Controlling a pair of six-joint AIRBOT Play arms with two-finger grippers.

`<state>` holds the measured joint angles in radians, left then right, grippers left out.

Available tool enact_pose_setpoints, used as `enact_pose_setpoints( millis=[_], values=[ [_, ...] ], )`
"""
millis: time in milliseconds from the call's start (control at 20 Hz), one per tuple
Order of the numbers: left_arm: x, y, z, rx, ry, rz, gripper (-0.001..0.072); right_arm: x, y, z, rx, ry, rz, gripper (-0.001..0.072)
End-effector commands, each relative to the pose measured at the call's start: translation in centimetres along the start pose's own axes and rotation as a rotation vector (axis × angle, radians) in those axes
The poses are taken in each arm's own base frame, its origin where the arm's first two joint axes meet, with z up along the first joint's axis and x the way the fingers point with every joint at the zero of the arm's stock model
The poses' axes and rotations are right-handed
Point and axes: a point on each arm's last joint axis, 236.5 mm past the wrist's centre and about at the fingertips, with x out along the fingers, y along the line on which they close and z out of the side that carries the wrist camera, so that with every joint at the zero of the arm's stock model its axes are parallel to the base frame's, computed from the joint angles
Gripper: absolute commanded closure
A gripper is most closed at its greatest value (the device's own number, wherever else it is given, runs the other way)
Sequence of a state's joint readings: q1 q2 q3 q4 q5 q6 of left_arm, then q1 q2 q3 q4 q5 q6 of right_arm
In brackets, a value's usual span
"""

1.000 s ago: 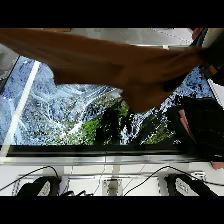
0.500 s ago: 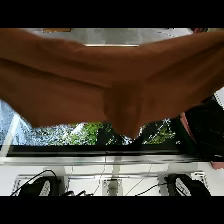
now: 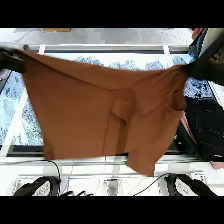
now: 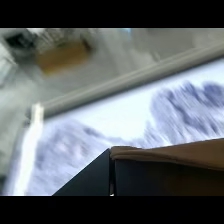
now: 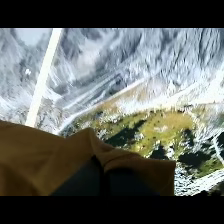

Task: Fold the clothes and pants, and hang the long-sleeved shirts on hangers.

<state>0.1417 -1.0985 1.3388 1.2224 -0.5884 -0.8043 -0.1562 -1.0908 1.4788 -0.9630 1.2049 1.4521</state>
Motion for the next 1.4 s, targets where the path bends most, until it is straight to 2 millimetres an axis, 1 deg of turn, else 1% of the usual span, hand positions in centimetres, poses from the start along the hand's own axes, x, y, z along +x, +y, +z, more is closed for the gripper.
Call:
enact_pose_setpoints(
  millis=[0, 100, 150, 200, 300, 350, 400, 450, 500, 550, 600, 700, 750, 800, 850, 900, 950, 1000, 1050, 1100, 1200, 1300, 1350],
  values=[
    [8.2, -7.3, -8.8, -0.047, 0.217, -0.211, 0.0690, 11.7, -5.3, -2.7, 0.130, 0.025, -0.042, 0.0697],
    [11.3, -9.6, -11.8, -0.050, 0.264, -0.246, 0.0690, 16.5, -6.9, -2.6, 0.147, -0.017, -0.070, 0.0697],
    [12.5, -10.2, -12.6, -0.051, 0.264, -0.240, 0.0690, 18.4, -7.6, -2.2, 0.150, -0.057, -0.086, 0.0697],
    [13.7, -10.5, -12.9, -0.050, 0.251, -0.226, 0.0690, 19.9, -8.3, -1.7, 0.150, -0.100, -0.102, 0.0697],
    [15.4, -10.3, -12.3, -0.044, 0.190, -0.169, 0.0690, 21.8, -9.4, -0.7, 0.149, -0.183, -0.131, 0.0697],
    [16.0, -10.1, -11.7, -0.040, 0.158, -0.142, 0.0690, 22.3, -9.9, -0.2, 0.148, -0.214, -0.143, 0.0697],
    [16.4, -9.9, -11.1, -0.038, 0.128, -0.118, 0.0675, 22.7, -10.2, -0.1, 0.150, -0.227, -0.151, 0.0674],
    [16.4, -9.7, -10.5, -0.035, 0.108, -0.104, 0.0596, 22.6, -10.5, -0.1, 0.149, -0.229, -0.156, 0.0494],
    [16.4, -9.4, -10.1, -0.036, 0.097, -0.095, 0.0379, 22.4, -10.9, 0.1, 0.150, -0.233, -0.162, 0.0247],
    [16.2, -9.3, -9.8, -0.040, 0.091, -0.092, 0.0098, 21.9, -11.5, 0.2, 0.158, -0.223, -0.166, 0.0175],
    [15.8, -9.1, -9.3, -0.052, 0.086, -0.092, 0.0000, 21.2, -12.2, 0.2, 0.170, -0.200, -0.171, 0.0175],
    [14.1, -8.6, -7.9, -0.051, 0.082, -0.105, 0.0002, 19.1, -14.2, -1.0, 0.213, -0.109, -0.181, 0.0179],
    [12.9, -8.2, -6.9, -0.050, 0.077, -0.113, 0.0004, 17.8, -15.4, -2.2, 0.238, -0.040, -0.188, 0.0192],
    [11.6, -8.1, -6.1, -0.047, 0.080, -0.130, 0.0016, 16.4, -16.4, -3.7, 0.265, 0.038, -0.193, 0.0208],
    [10.0, -8.2, -5.7, -0.044, 0.098, -0.158, 0.0020, 14.9, -17.2, -6.2, 0.297, 0.150, -0.191, 0.0264],
    [8.3, -8.5, -5.8, -0.039, 0.134, -0.196, 0.0123, 13.5, -17.7, -9.0, 0.311, 0.275, -0.187, 0.0310],
    [6.6, -8.8, -6.5, -0.038, 0.186, -0.240, 0.0272, 11.9, -18.1, -12.0, 0.306, 0.413, -0.187, 0.0311],
    [5.2, -9.0, -7.4, -0.071, 0.244, -0.272, 0.0357, 10.4, -18.3, -14.3, 0.295, 0.521, -0.190, 0.0311],
    [4.0, -8.9, -8.7, -0.137, 0.313, -0.293, 0.0364, 9.2, -18.2, -16.3, 0.290, 0.609, -0.178, 0.0311],
    [3.0, -8.8, -10.2, -0.218, 0.383, -0.304, 0.0364, 8.4, -17.9, -17.8, 0.286, 0.674, -0.159, 0.0311],
    [1.5, -8.0, -13.7, -0.393, 0.529, -0.298, 0.0363, 8.1, -17.8, -19.8, 0.288, 0.738, -0.148, 0.0311],
    [0.3, -7.0, -17.6, -0.501, 0.635, -0.272, 0.0363, 8.4, -18.2, -22.5, 0.315, 0.779, -0.146, 0.0311],
    [-0.4, -6.7, -19.7, -0.538, 0.685, -0.265, 0.0363, 8.7, -18.8, -24.0, 0.327, 0.787, -0.161, 0.0311]
  ],
)
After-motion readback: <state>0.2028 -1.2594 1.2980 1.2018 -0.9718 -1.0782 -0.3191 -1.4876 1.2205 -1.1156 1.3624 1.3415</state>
